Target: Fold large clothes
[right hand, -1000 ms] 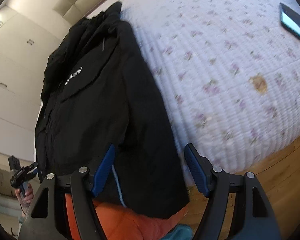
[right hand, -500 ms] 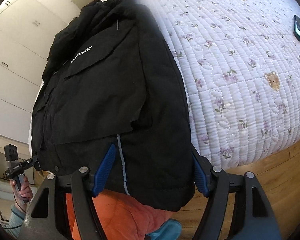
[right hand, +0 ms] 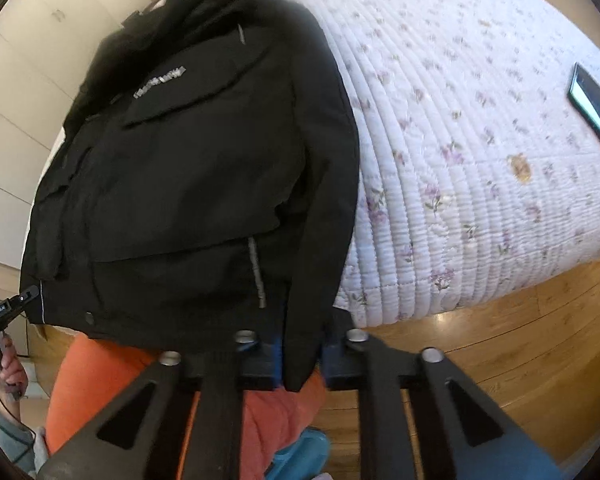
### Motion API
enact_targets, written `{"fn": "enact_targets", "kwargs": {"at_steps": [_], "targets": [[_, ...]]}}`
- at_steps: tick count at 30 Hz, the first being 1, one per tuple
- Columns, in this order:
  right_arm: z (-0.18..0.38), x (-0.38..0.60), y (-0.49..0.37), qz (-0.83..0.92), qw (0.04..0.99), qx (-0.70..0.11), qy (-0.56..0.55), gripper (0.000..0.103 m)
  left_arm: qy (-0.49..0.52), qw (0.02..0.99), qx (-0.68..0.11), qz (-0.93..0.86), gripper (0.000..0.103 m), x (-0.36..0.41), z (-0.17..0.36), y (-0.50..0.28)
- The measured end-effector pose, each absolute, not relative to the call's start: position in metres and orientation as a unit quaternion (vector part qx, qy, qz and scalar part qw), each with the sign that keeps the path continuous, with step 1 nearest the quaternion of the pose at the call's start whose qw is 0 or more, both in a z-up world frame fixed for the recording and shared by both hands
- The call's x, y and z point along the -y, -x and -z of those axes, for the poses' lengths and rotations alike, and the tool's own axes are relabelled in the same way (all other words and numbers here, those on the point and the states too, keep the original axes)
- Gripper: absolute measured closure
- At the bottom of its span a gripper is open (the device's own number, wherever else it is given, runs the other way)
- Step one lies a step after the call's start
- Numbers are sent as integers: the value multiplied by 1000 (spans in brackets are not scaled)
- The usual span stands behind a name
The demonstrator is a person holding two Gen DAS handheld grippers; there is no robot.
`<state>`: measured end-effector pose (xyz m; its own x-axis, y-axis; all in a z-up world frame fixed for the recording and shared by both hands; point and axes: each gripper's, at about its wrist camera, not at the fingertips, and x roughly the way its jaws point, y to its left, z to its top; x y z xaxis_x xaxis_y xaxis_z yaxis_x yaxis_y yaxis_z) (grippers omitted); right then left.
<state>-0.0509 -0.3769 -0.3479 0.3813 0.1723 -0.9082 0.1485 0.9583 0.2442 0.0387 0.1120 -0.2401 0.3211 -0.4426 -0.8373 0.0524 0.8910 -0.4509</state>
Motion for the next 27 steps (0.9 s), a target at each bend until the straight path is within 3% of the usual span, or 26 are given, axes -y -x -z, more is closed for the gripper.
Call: {"fn": "enact_targets", "kwargs": {"at_steps": [15,21,27], "targets": [[233,375,48,11,866,-476,-155,90,224,831,-467,201,94,-118,133,-72],[233,389,35,3,865,-471,-172,90,222,832,-462,214,94,-110,136,-100],[267,402,5,-18,841,-513,-171,90,186,825,-492,207,94,-96,160,-136]]}}
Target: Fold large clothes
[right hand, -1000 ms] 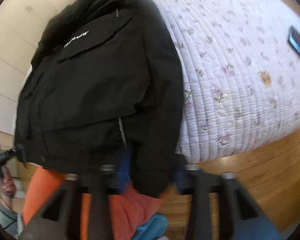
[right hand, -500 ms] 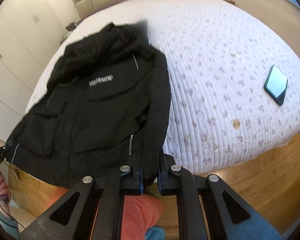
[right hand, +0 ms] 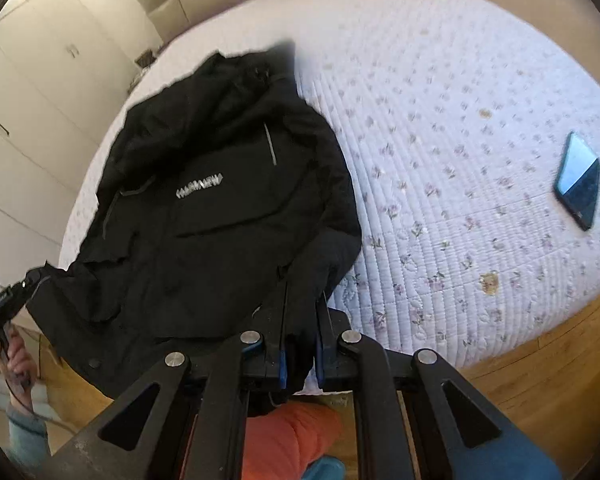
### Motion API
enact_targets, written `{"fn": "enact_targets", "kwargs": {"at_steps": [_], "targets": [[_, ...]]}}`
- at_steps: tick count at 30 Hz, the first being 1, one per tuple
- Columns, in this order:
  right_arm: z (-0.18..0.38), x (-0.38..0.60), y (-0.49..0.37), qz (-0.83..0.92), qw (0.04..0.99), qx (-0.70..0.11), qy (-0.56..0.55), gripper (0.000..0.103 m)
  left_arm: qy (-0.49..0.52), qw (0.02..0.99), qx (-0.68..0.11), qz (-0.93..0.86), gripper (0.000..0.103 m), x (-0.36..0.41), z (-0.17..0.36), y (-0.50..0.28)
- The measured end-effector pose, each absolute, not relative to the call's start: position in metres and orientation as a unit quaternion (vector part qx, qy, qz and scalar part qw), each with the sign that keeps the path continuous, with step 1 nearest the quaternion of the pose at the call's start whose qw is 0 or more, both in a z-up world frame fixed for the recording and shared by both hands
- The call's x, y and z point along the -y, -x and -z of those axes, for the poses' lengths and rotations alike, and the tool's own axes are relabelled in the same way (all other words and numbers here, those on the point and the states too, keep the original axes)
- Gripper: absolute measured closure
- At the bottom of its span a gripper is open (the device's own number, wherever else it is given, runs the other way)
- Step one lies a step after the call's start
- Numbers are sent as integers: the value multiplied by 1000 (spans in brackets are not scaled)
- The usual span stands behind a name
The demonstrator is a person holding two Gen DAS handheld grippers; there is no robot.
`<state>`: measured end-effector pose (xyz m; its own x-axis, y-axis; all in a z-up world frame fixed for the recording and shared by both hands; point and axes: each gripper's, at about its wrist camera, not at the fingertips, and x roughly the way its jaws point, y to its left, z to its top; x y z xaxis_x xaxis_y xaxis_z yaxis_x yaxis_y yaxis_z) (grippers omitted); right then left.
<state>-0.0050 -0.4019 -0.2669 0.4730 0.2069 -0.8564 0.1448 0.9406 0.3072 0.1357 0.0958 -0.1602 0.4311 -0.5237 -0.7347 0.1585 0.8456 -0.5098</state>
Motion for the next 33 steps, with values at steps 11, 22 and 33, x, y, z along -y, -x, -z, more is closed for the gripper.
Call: {"fn": "enact_targets", "kwargs": {"at_steps": [11,22,33], "targets": [[236,412,-62,0,782,-581,-224,90,199,787,-553,189,94,-89,136,-212],[115,409,-212,17,828,-525,-196,90,232,815,-501,178,93,-127,66,-343],[195,418,-392,39,813,-547,-196,89,210,813,-535,89,90,-91,150,-490]]}}
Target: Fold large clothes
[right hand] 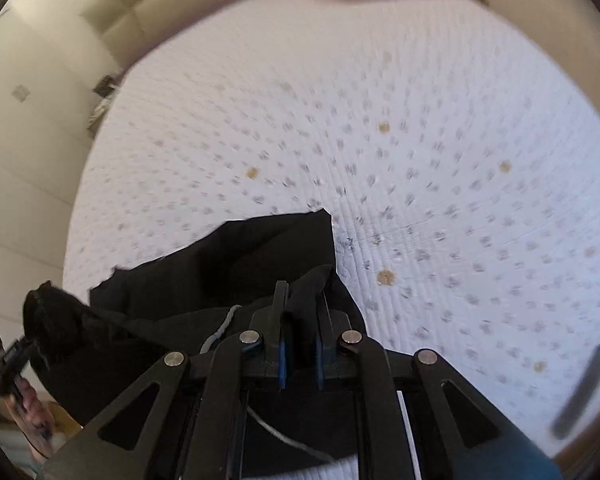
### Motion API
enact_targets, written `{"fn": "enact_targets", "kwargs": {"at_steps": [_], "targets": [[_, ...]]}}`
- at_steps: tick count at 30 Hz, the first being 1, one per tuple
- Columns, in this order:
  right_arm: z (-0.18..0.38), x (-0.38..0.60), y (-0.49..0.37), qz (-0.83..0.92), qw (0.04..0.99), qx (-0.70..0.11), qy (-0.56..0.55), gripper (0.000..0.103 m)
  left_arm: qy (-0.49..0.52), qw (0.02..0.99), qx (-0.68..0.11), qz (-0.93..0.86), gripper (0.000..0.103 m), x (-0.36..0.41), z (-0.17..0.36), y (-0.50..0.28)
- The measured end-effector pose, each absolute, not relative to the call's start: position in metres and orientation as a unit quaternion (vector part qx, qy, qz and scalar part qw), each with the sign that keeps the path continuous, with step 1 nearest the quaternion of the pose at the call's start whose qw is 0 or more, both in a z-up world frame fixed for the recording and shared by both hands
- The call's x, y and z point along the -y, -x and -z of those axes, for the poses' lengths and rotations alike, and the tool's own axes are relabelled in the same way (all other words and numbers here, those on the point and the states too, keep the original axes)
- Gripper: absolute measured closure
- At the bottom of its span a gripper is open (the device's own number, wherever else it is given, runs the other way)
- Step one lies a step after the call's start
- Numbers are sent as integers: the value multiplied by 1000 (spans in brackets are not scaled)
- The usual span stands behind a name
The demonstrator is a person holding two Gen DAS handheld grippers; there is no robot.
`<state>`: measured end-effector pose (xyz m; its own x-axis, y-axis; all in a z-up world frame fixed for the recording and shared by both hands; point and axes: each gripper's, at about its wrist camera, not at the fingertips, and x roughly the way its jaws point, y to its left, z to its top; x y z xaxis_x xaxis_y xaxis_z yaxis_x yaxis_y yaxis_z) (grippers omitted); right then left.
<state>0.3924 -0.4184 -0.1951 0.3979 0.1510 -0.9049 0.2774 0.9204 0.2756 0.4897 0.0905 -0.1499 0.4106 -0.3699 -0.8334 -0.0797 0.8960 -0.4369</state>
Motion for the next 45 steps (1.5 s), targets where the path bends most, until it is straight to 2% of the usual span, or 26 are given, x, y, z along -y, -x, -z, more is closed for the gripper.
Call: {"fn": "enact_targets", "kwargs": {"at_steps": [3,7,12,16,18,19,20,24,26,28,31,34,38,45], "targets": [[256,427,-421,47,777,-589,-220,86,209,793,-569,59,87,-84,194,-507],[307,433,-438,32,739,-626,-247,82,208,780,-589,47,87,-78,221,-513],[322,452,-445,-2,720,-630,-291,81,268,754,-599,42,87,-95,226,-519],[316,473,-443,-13,709,-616,-343,79,310,756,-575,49,84,-109,201,-514],[308,485,-439,-13,709,-601,-368,66,329,755,-563,68,84,-119,184,-512],[299,491,-438,0,719,-594,-360,50,330,754,-563,76,83,-121,179,-512],[292,493,-438,15,730,-591,-343,41,328,753,-564,87,82,-123,174,-511],[264,495,-435,37,766,-575,-285,40,278,750,-580,153,70,-121,156,-506],[261,489,-433,35,767,-582,-268,40,241,770,-576,133,51,-128,144,-505],[260,478,-434,26,768,-586,-258,40,227,788,-561,114,47,-139,130,-505],[254,458,-432,10,783,-581,-222,38,238,798,-543,107,27,-152,120,-504],[252,433,-438,1,806,-575,-139,31,192,796,-562,117,27,-137,129,-510],[258,412,-443,-23,819,-571,-43,30,157,787,-581,138,27,-117,154,-520],[270,430,-453,-68,813,-573,-81,30,150,765,-600,179,27,-99,192,-549]]}}
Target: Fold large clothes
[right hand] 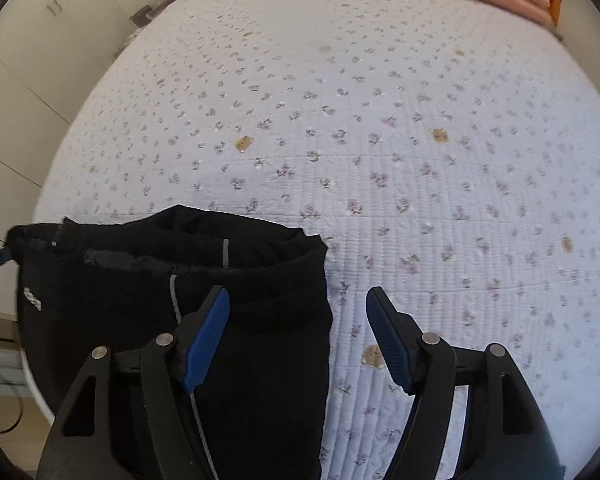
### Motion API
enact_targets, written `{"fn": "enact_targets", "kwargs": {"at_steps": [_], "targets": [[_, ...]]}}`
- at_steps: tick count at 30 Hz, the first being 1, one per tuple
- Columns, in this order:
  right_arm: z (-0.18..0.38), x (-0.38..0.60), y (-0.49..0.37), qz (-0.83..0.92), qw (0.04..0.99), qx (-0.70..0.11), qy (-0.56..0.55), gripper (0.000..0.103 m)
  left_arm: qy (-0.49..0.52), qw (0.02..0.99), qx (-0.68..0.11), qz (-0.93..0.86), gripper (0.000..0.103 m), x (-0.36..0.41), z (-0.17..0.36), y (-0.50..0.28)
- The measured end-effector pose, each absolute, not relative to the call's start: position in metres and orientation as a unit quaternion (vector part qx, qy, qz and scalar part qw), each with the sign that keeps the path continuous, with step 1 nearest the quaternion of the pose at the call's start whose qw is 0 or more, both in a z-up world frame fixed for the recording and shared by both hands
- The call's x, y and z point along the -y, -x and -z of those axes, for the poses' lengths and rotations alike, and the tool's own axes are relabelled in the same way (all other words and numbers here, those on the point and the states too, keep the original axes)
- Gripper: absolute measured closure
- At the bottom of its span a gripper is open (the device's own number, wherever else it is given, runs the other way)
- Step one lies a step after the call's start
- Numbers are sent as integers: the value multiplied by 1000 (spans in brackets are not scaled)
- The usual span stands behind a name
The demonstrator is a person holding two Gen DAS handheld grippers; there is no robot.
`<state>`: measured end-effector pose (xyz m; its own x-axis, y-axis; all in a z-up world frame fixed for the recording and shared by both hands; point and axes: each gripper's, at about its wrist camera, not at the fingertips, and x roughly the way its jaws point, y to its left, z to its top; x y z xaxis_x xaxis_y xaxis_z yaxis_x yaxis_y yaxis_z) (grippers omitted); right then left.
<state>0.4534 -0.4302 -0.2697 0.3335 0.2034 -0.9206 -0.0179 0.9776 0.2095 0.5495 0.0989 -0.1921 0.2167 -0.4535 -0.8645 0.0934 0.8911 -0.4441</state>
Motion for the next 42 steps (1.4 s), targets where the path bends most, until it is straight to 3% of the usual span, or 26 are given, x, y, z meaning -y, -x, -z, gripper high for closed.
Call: {"fn": "enact_targets", "kwargs": {"at_steps": [12,13,14,15,16,17,23,28,31,35,40,42], "targets": [[305,442,-471,-141,785,-587,-137,29,202,735,-602,236,29,-87,228,-569],[307,442,-472,-147,781,-590,-144,29,194,740,-599,234,41,-83,226,-568],[310,440,-472,-151,778,-592,-147,30,188,743,-598,234,62,-81,225,-567],[309,437,-471,-149,781,-590,-140,34,185,745,-598,232,71,-79,224,-566],[307,435,-469,-146,786,-586,-131,55,180,749,-596,228,82,-77,221,-564],[305,432,-467,-143,789,-585,-123,69,173,754,-592,226,87,-75,218,-561],[259,418,-434,-70,841,-535,-26,79,163,797,-553,178,90,-79,176,-539],[188,406,-436,-29,883,-467,26,82,200,831,-498,146,90,-97,130,-541],[175,386,-459,-11,896,-435,83,82,182,853,-473,124,90,-94,119,-561],[216,375,-504,20,882,-458,109,82,152,830,-531,78,90,-85,170,-597],[328,377,-538,32,812,-578,77,82,109,794,-595,59,89,-69,250,-613],[341,376,-540,40,808,-583,74,81,100,790,-603,52,86,-66,264,-613]]}}
